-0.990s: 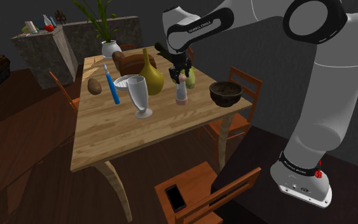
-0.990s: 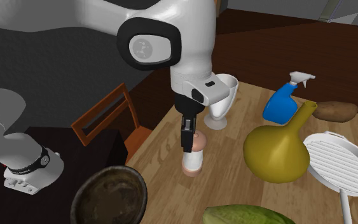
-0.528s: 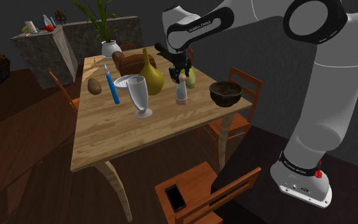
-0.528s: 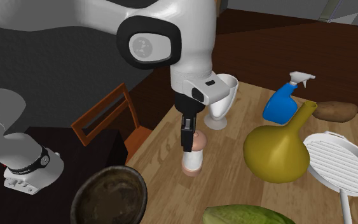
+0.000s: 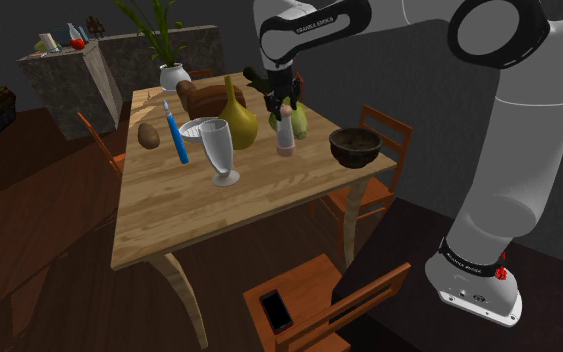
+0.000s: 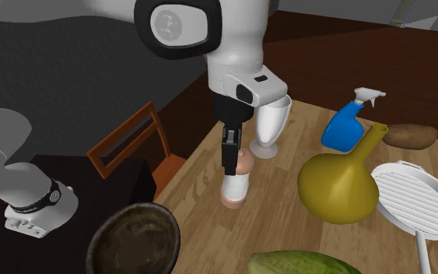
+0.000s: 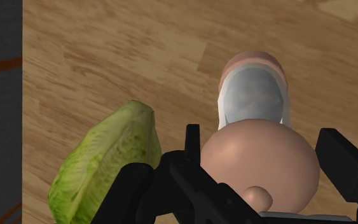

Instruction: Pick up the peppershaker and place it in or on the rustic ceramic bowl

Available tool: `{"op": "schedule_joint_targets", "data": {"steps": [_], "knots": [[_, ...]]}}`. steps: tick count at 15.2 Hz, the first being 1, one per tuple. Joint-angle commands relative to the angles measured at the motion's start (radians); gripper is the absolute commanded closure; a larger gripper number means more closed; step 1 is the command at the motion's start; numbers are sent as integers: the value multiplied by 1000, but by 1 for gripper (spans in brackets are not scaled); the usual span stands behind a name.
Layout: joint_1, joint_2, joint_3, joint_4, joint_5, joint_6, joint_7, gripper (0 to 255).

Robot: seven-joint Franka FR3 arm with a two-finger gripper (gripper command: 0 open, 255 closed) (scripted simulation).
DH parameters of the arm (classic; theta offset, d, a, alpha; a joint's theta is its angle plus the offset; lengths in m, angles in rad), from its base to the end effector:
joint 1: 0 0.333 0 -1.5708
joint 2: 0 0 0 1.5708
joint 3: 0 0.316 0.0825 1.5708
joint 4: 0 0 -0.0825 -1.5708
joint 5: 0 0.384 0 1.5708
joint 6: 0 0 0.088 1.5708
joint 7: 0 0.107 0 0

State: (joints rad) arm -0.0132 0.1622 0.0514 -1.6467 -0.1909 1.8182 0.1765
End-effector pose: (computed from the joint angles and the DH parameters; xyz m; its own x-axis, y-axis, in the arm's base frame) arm 0.6146 0.0059 0.5164 0.9953 -0.0897 0.0364 -0.0947 -0.9804 0.1725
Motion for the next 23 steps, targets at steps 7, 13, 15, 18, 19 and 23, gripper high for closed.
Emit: {"op": "schedule_joint_targets", "data": {"steps": [7, 13, 15, 18, 19, 23], "knots": [[2, 3, 1, 110, 4, -106, -17, 255], [5, 17, 2, 210, 4, -191, -30, 255], [6, 24, 2, 247, 4, -220, -35, 255], [7, 37, 2, 306, 3, -266, -41, 255], [8, 43, 3, 327, 3, -282, -43, 255], [11, 68, 3, 418, 1, -347, -53, 255]]}}
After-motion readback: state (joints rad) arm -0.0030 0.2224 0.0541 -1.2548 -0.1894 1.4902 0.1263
